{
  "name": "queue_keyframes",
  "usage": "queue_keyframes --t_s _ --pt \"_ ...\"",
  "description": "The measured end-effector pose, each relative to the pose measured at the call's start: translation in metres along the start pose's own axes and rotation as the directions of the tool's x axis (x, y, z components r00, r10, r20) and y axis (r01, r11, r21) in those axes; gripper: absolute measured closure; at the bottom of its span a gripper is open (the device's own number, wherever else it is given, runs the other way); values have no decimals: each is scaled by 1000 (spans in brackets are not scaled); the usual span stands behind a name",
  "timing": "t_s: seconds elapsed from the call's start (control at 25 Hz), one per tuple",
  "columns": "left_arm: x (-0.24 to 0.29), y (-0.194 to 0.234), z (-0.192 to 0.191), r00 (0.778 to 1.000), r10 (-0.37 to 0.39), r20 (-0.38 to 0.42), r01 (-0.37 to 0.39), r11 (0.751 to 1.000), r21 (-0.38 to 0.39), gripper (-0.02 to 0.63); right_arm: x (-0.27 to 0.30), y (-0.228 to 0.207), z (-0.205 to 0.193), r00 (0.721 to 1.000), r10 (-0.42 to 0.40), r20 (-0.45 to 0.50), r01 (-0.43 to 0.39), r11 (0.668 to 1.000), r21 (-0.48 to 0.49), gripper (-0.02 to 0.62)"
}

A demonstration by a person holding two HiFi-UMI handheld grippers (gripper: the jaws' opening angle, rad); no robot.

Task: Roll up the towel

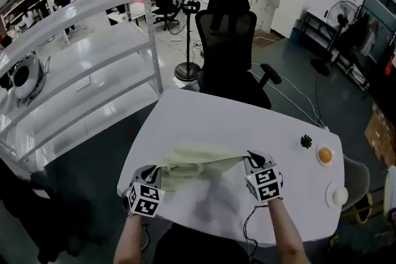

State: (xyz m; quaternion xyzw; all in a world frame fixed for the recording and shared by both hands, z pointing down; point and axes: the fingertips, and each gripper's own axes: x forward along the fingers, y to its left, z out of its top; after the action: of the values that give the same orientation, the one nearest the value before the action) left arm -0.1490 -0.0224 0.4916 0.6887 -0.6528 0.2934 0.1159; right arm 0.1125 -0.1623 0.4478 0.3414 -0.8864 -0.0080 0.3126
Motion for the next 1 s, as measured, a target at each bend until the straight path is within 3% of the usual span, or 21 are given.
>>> queue_keyframes --t_s 0.36,1.0 --pt "-1 -14 25 1000 -2 23 1 998 69 565 -63 -61 -39 987 -160 -28 162 986 43 571" --pt "8 -58 64 997 -35 62 25 987 156 565 -167 -134 -150 930 -329 -161 349 929 121 571"
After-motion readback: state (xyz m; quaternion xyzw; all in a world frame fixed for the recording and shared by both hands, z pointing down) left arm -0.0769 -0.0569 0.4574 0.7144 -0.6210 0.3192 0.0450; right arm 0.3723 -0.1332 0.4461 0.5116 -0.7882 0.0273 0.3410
